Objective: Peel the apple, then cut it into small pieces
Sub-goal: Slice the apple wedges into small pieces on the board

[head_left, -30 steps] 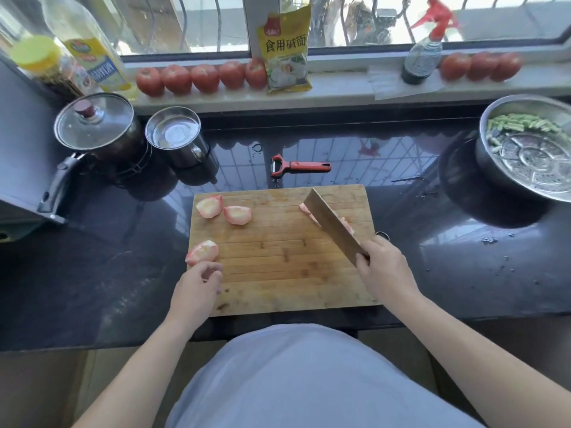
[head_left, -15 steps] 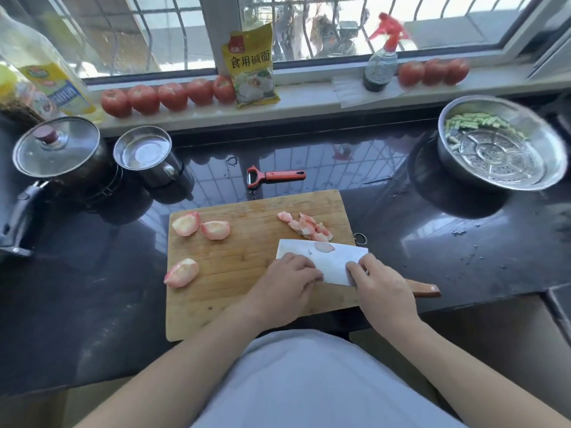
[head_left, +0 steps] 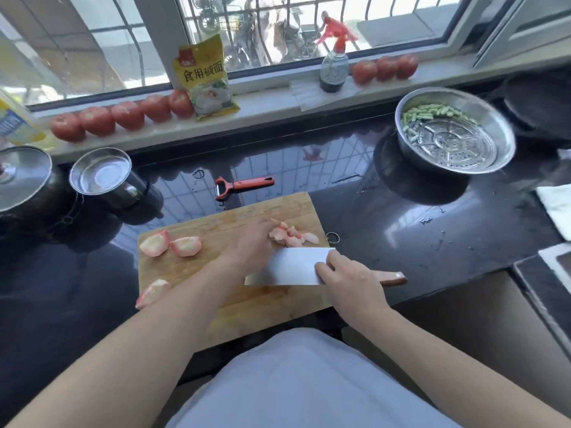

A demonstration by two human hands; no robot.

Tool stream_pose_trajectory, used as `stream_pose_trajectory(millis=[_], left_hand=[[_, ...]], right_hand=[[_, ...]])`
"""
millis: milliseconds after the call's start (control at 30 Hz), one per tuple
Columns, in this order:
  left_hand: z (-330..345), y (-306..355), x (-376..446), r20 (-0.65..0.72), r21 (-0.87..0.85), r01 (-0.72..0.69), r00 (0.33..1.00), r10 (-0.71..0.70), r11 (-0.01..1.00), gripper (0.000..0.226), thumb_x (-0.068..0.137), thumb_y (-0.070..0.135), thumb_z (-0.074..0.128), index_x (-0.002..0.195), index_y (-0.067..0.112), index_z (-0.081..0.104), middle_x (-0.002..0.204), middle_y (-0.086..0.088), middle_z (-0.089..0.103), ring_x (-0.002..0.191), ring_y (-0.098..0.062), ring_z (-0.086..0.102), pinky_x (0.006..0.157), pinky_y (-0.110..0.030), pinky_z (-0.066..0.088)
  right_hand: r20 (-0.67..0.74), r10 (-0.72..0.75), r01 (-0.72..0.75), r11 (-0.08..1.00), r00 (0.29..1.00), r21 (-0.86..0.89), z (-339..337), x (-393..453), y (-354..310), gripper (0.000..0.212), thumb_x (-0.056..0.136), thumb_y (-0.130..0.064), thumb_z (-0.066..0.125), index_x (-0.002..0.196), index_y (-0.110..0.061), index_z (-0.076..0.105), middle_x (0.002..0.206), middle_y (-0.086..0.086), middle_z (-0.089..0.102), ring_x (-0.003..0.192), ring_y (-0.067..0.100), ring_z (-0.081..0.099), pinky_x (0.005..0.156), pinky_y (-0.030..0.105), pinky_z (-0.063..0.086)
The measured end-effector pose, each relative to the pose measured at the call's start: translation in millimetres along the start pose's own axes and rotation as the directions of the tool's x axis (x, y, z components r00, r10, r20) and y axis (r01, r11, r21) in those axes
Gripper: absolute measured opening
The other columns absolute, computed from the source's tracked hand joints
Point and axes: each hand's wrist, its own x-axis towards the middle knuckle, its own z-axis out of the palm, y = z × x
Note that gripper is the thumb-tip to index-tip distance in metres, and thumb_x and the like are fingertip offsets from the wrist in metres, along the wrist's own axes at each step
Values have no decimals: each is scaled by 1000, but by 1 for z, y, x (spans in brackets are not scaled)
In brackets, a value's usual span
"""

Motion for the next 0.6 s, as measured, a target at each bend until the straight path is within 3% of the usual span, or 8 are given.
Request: stream_pose_trajectory(millis=[67, 167, 200, 267, 367, 433, 500, 600], left_hand=[[-9, -10, -13, -76, -85, 37, 996, -43, 996, 49, 97, 1, 46, 139, 21, 63, 137, 2, 63, 128, -20, 55, 111, -40, 42], [-28, -32, -54, -313, -169, 59, 943, -110, 984, 43, 90, -8, 58, 118, 22, 73, 102, 2, 64, 90, -11, 56, 93, -27, 47], [-34, -43, -71, -378, -201, 68, 915, -142, 977, 45, 85, -13, 60, 111, 22, 74, 99, 1, 63, 85, -10, 53, 90, -18, 44], [-42, -67, -107, -421, -294, 142, 869, -261, 945, 50, 83, -17, 60, 104, 25, 73, 113, 3, 62, 95, -14, 57, 92, -7, 36], [-44, -112, -158, -365, -412, 316, 802, -472, 855, 33, 91, 4, 69, 104, 35, 70, 120, 10, 57, 114, -14, 57, 96, -27, 43], [-41, -142, -181, -384, -367, 403, 755, -531, 838, 23, 91, 15, 74, 111, 26, 72, 115, 7, 57, 113, -17, 58, 95, -32, 45], [-39, -165, -190, -375, -325, 499, 711, -594, 803, 29, 93, 18, 73, 122, 17, 70, 114, 2, 55, 106, -19, 58, 92, -32, 44], [-34, -177, -182, -262, -407, 558, 687, -678, 723, 34, 97, 33, 67, 129, 19, 66, 119, -3, 60, 101, -21, 62, 89, -36, 48]], right_hand=[[27, 17, -19, 997, 999, 76, 4, -5, 0, 42, 45, 7, 76, 73, -16, 54, 74, 2, 45, 49, 20, 35, 42, 31, 29], [40, 77, -84, 970, 996, 227, 6, -10, -5, 39, 53, 5, 76, 75, -19, 56, 77, -1, 45, 49, 19, 29, 40, 28, 30], [50, 113, -122, 952, 992, 281, 6, -11, -9, 36, 56, 4, 75, 76, -20, 57, 78, -1, 46, 48, 21, 32, 40, 27, 31], [84, 187, -205, 902, 979, 380, 8, -11, -20, 32, 64, 2, 73, 81, -22, 61, 83, -1, 51, 48, 27, 44, 42, 30, 38], [135, 248, -283, 835, 959, 472, 11, -7, -38, 30, 71, 2, 69, 85, -24, 64, 86, -3, 52, 56, 29, 49, 47, 33, 42], [175, 258, -312, 800, 950, 512, 11, -2, -51, 32, 73, 3, 67, 86, -26, 65, 86, -7, 51, 63, 24, 50, 50, 33, 42], [221, 258, -338, 775, 940, 534, 9, 4, -63, 36, 76, 3, 65, 91, -30, 68, 88, -10, 52, 73, 20, 54, 53, 32, 43], [264, 266, -371, 755, 927, 541, 1, 12, -77, 35, 81, 2, 63, 100, -26, 72, 92, -9, 55, 81, 17, 56, 53, 19, 31]])
